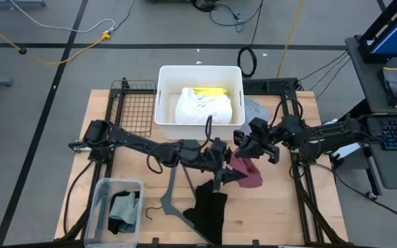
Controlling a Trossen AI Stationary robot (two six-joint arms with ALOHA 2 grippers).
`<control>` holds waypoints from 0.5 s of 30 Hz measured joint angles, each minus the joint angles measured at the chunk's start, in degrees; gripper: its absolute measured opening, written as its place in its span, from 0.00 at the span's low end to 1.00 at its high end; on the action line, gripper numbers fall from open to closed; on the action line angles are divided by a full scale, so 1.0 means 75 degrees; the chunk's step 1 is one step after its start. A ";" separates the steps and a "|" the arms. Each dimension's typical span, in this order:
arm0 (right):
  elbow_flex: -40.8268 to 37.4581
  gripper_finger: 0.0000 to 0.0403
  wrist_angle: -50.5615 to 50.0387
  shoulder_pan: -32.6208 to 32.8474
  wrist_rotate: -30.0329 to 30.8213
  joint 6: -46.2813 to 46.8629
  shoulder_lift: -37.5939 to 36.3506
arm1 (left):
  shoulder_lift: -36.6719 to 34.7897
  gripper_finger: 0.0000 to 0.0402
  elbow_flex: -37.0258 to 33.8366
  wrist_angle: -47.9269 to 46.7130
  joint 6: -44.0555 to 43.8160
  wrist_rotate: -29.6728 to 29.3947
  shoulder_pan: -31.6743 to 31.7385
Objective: Pick & Place Cloths
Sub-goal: Put the pink pants into the wire basket
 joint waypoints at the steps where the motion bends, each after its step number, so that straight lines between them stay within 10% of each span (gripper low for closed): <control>1: 0.0000 0.00 -0.0019 -0.0009 0.0038 -0.0005 0.0007 | -0.0002 0.73 0.0000 -0.0020 -0.0056 -0.0002 0.0031; 12: 0.0000 0.00 0.0119 -0.0066 0.0069 -0.0102 0.0010 | -0.0002 0.07 -0.0006 -0.0213 -0.0319 0.0241 0.0325; 15: 0.0000 0.03 0.0108 -0.0066 0.0051 -0.0099 0.0010 | -0.0002 0.04 -0.0006 -0.0222 -0.0653 0.0632 0.0448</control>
